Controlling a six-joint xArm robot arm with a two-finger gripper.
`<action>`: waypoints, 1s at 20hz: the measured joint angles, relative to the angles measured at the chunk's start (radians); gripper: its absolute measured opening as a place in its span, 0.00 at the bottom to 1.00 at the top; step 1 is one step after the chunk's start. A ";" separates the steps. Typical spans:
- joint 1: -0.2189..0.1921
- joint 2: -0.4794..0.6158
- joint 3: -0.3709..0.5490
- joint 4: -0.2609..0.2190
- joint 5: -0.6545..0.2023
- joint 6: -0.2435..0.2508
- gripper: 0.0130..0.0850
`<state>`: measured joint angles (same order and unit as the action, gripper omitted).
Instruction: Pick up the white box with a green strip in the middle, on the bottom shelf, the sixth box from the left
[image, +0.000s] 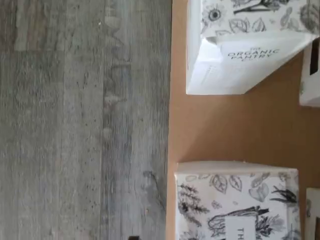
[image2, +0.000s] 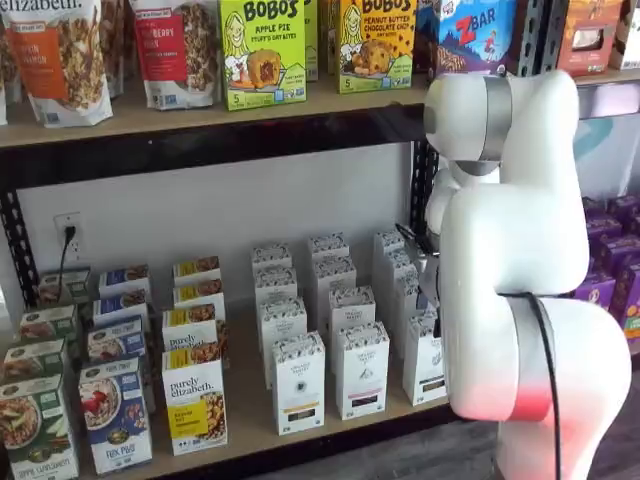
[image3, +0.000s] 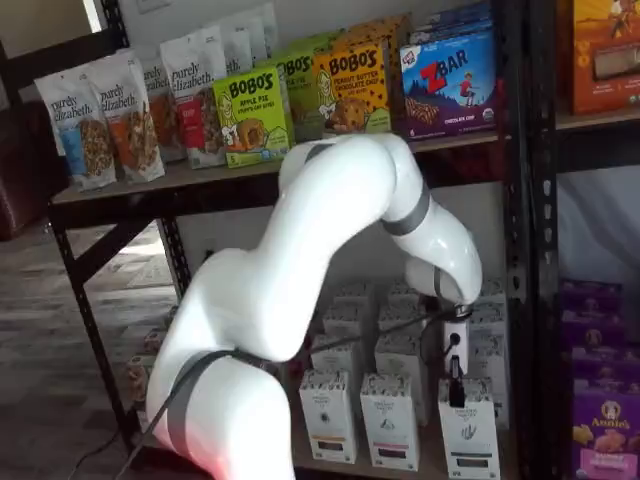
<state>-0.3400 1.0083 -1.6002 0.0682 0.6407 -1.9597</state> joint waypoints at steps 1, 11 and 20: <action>0.002 0.010 -0.008 -0.010 -0.001 0.010 1.00; 0.019 0.095 -0.069 -0.068 -0.018 0.075 1.00; 0.023 0.112 -0.077 -0.097 -0.014 0.103 1.00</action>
<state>-0.3173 1.1203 -1.6767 -0.0286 0.6263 -1.8568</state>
